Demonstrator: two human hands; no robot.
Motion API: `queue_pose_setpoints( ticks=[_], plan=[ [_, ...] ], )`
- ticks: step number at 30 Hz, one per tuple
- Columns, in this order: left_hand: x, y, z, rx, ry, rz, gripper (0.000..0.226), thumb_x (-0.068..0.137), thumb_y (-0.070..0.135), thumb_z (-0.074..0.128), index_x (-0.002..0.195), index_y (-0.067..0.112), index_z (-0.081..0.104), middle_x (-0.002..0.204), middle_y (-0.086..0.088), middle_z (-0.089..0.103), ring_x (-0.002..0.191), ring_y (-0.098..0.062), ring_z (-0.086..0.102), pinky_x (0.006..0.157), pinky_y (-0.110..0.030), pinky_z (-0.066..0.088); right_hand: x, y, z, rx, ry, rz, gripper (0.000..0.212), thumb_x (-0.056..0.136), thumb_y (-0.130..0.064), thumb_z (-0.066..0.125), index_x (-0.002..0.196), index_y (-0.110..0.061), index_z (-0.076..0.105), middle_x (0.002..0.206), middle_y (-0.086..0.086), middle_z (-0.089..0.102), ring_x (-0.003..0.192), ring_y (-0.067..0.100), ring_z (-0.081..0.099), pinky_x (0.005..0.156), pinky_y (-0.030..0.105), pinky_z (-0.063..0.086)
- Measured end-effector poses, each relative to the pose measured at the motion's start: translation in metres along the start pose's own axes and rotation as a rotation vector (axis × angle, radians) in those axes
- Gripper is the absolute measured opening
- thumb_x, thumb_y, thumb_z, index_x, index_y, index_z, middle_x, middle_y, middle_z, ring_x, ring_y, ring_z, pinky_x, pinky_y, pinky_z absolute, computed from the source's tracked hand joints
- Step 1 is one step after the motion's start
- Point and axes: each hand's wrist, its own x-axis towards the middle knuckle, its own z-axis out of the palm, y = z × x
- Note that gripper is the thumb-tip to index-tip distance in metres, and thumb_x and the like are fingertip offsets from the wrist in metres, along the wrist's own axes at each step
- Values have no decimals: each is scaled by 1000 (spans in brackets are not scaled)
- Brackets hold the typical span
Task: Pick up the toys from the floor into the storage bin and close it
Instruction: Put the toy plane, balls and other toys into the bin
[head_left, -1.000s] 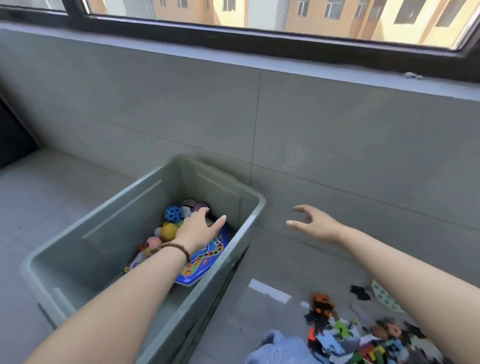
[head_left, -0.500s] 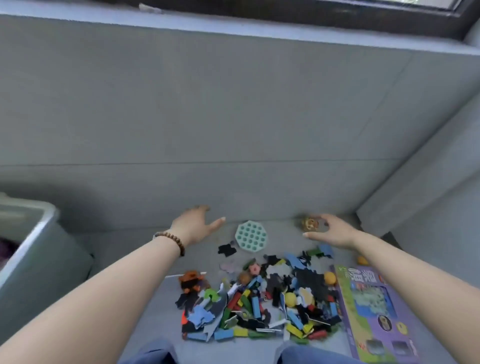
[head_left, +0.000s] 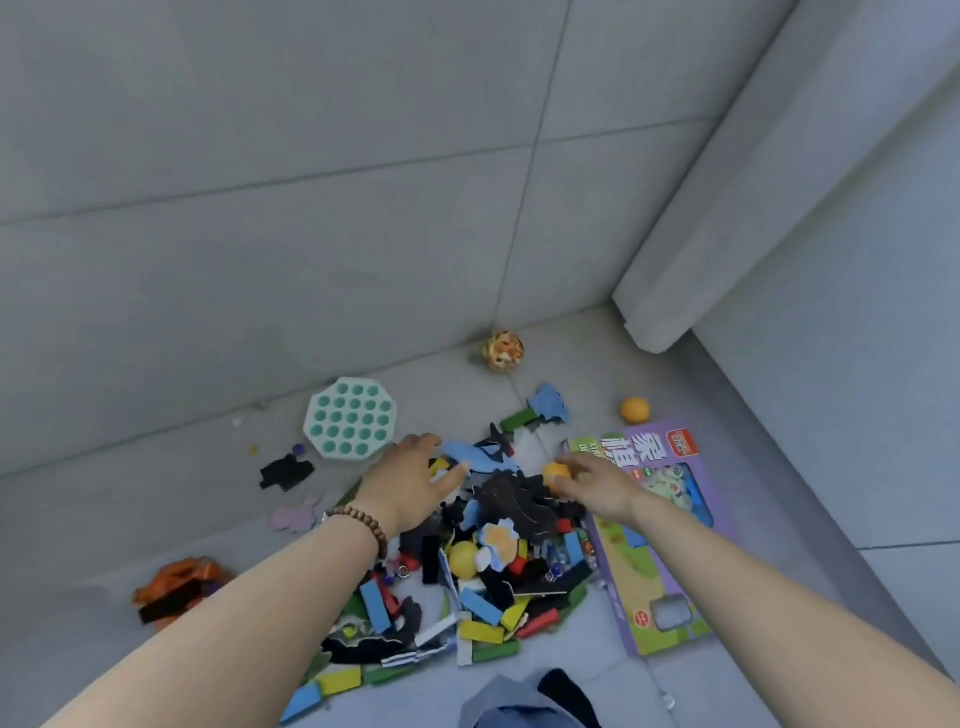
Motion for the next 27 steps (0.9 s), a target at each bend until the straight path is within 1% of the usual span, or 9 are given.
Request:
queue_pose_setpoints(
  ticks=[5,8,10,12,14,19,22,24,27],
  plan=[
    [17,-1,13,-52,52,12,58,93,52,42,141,19,36,142,-2,41,127,-20,39,103,-30,35,23,2,18,50,-3,-70,48,90,-37,59,134,-22,47,145,5,38,132,23,38,109,32,31],
    [25,-5,15,-69,65,4,57,93,51,43,140,20,37,142,-1,41,128,-20,39,105,-32,35,38,0,28,84,42,-78,30,88,-41,58,115,-27,58,135,9,40,133,25,34,111,38,28],
    [32,-7,15,-77,81,3,56,93,52,42,139,20,38,142,-1,42,128,-20,39,104,-34,36,44,-3,32,117,72,-82,17,89,-37,59,98,-23,57,118,6,41,121,24,42,103,31,34],
    [42,-4,13,-76,101,17,57,93,53,42,139,19,38,142,-1,42,127,-20,40,104,-34,37,48,-5,27,159,135,-144,15,88,-32,61,92,-19,54,112,5,42,103,19,50,85,16,40],
    [57,4,10,-91,112,40,59,92,52,43,140,19,36,144,-2,40,129,-19,39,105,-33,36,50,-6,9,211,263,-242,16,87,-27,64,94,-19,53,112,3,43,90,11,48,70,5,36],
    [104,36,5,-84,189,101,69,91,53,46,148,24,21,152,0,25,135,-22,31,107,-39,35,68,22,-63,205,575,-308,36,77,-15,75,106,-23,54,118,-7,36,97,14,50,82,20,42],
    [129,52,4,-69,210,155,71,90,50,50,148,28,16,154,1,18,136,-24,29,106,-39,36,85,46,-82,77,594,-210,42,75,-10,73,113,-17,54,124,0,38,110,23,48,90,27,39],
    [144,59,3,-45,220,185,72,90,48,52,149,31,14,155,1,16,136,-25,28,106,-40,37,96,54,-83,-28,585,-181,43,77,-9,70,116,-18,54,129,4,39,117,25,42,89,24,35],
    [165,66,3,1,213,199,69,90,49,51,148,37,14,155,1,15,136,-27,26,104,-40,37,110,57,-80,-40,546,-157,42,80,-4,63,118,-17,52,128,7,37,116,26,42,90,24,37]
  ],
)
